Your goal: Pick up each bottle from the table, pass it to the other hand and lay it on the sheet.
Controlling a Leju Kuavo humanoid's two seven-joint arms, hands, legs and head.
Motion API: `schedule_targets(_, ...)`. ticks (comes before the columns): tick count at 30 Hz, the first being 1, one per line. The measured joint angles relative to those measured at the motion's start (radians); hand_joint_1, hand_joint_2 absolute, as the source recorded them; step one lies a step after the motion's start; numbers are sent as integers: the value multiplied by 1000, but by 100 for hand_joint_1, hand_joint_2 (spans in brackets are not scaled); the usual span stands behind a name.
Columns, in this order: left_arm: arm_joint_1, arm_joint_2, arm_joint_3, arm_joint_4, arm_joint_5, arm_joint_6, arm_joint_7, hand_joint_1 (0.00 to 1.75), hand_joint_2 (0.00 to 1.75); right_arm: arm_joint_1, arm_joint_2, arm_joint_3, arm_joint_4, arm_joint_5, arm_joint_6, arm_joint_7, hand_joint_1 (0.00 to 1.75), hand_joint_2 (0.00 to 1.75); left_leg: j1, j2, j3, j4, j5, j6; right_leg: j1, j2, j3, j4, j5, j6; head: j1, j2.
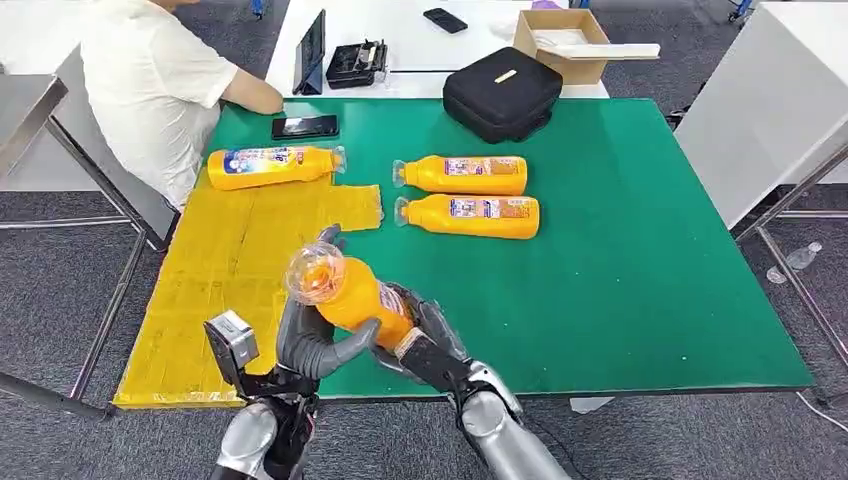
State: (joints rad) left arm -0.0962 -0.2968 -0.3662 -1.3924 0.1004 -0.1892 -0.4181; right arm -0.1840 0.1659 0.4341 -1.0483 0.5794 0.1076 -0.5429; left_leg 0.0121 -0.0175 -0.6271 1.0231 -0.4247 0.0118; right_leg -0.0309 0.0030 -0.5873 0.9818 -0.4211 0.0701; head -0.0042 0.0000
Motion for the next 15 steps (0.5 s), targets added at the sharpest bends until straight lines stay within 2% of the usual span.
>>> schedule_targets(15,-15,0,-2,15,-17,13,-7,175,175,-16,-10,24,21,-18,-10,-7,175,175,0,0,0,0,0,0,0,0,0,0,0,0,0,0)
